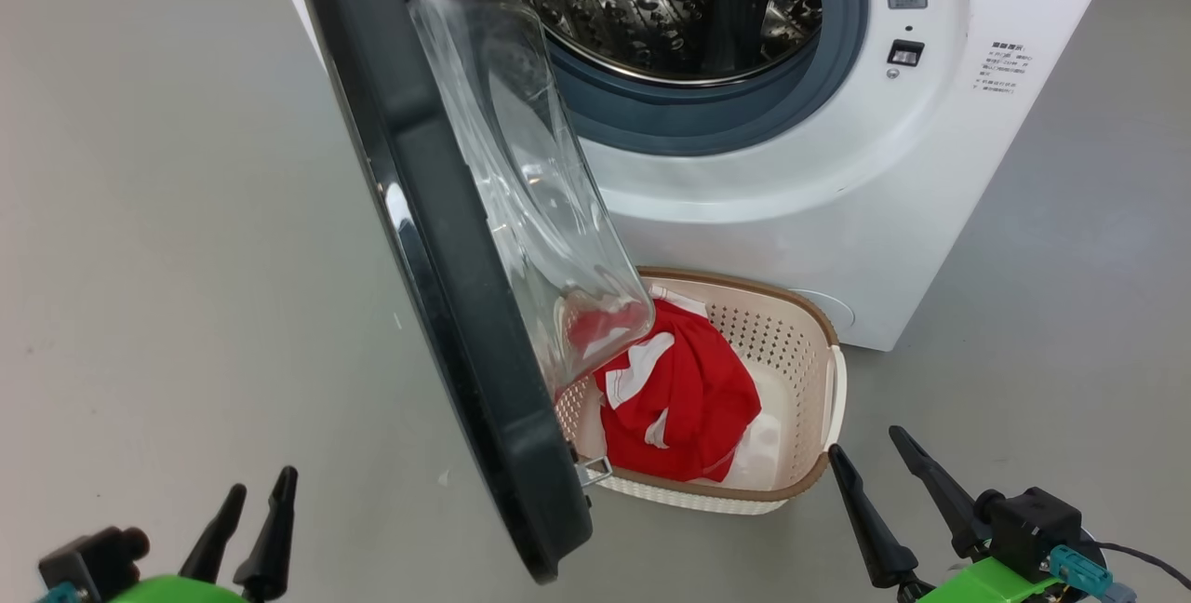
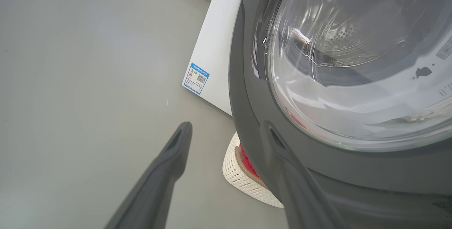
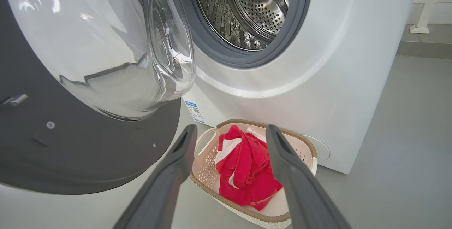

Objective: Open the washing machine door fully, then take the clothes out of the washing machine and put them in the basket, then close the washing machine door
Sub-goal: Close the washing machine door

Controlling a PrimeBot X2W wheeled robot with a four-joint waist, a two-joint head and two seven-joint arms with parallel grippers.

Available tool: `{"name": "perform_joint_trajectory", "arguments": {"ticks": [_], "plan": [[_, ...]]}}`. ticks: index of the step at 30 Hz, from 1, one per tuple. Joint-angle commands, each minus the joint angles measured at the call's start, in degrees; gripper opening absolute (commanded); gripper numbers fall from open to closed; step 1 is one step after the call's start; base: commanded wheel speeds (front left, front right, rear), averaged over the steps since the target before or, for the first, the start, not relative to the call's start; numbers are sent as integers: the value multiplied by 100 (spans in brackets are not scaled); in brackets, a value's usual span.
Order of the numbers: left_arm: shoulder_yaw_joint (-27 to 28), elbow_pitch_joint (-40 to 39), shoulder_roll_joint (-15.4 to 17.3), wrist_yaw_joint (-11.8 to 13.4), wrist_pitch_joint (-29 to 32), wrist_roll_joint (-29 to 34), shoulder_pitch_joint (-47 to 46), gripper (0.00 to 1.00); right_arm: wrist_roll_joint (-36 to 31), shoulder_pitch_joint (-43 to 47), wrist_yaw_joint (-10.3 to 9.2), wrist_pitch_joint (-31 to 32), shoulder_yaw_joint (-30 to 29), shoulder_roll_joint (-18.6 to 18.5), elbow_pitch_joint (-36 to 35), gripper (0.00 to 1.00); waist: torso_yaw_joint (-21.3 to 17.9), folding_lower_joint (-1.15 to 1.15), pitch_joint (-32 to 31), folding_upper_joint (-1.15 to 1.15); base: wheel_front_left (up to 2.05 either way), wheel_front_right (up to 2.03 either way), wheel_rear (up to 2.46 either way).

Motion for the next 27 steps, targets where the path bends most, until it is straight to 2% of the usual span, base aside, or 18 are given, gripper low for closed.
{"name": "perform_joint_trajectory", "arguments": {"ticks": [1,10,27], "plan": [[462,-88,36,-33,-68,396,71,100,-34,-143,28,-37,109,-57,-133,100,-6,0,-7,0,0,0,0],[1498,-467,-548,-33,-69,2150,320,100,-38,-164,28,-37,94,-60,-130,100,-5,0,11,0,0,0,0],[2377,-1341,-1336,-33,-70,4182,705,100,-37,-184,28,-37,86,-52,-126,100,-18,0,5,0,0,0,0]]}}
